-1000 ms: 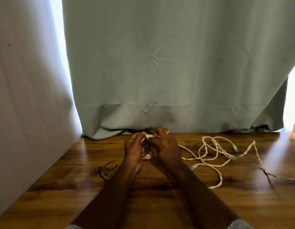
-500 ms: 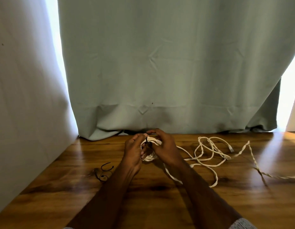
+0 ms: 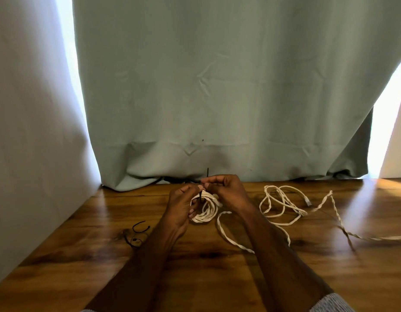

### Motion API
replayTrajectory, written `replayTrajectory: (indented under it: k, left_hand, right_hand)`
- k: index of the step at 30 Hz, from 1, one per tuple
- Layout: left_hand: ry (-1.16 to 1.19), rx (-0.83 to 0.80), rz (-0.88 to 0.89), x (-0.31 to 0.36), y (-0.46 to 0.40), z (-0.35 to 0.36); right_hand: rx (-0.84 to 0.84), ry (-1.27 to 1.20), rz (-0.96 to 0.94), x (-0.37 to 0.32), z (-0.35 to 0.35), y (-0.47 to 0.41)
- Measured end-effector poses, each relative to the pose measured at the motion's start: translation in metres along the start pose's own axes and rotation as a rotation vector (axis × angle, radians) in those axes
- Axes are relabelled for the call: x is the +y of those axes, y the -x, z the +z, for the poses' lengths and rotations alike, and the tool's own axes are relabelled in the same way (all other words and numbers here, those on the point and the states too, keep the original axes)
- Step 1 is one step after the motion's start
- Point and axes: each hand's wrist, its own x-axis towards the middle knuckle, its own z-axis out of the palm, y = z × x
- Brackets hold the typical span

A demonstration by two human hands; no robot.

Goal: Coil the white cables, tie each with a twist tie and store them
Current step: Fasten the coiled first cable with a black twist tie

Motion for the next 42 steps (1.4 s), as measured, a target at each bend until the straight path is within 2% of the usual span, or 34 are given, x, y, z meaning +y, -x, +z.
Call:
replayTrajectory:
  k: [4, 9, 13, 18, 21, 24, 26, 33, 42]
  left_hand:
    - [-0.049, -0.105, -0.022, -0.005, 0.004, 0.009]
    - [-0.089, -0.136, -0.024, -0.009, 0.006, 0.018]
    - [-0.130, -0.096, -0.010, -0.010, 0.004, 0.014]
    - [-0.159, -0.088, 0.002, -0.011, 0.004, 0.018]
    - [-0.130, -0.005, 0.009, -0.012, 0.005, 0.020]
    - [-0.105, 0.142, -0.001, -0.012, 0.000, 0.019]
    - [-0.095, 0.170, 0.001, -0.012, -0.003, 0.017]
    - [-0.139, 0.004, -0.019, -0.018, 0.000, 0.014]
    - [-0.154, 0.055, -0.114, -0.018, -0.003, 0.005]
  right_hand:
    - [0.144, -0.044, 0.043, 0.000, -0.009, -0.004]
    - [0.187, -0.008, 0.064, 0.008, -0.009, -0.007]
    - [0.275, 0.081, 0.033, 0.009, -0.016, -0.012]
    - [0.365, 0.042, 0.035, 0.012, -0.019, -0.014]
    - [0.400, 0.007, 0.016, 0.011, -0.017, -0.013]
    - [0.357, -0.185, -0.006, 0.009, -0.014, -0.011]
    - [0.322, -0.257, -0.019, 0.008, -0.011, -0.010]
    - [0.309, -0.036, -0.136, 0.014, -0.013, -0.012]
    - [0.084, 0.088, -0.324, 0.010, -0.001, -0.007]
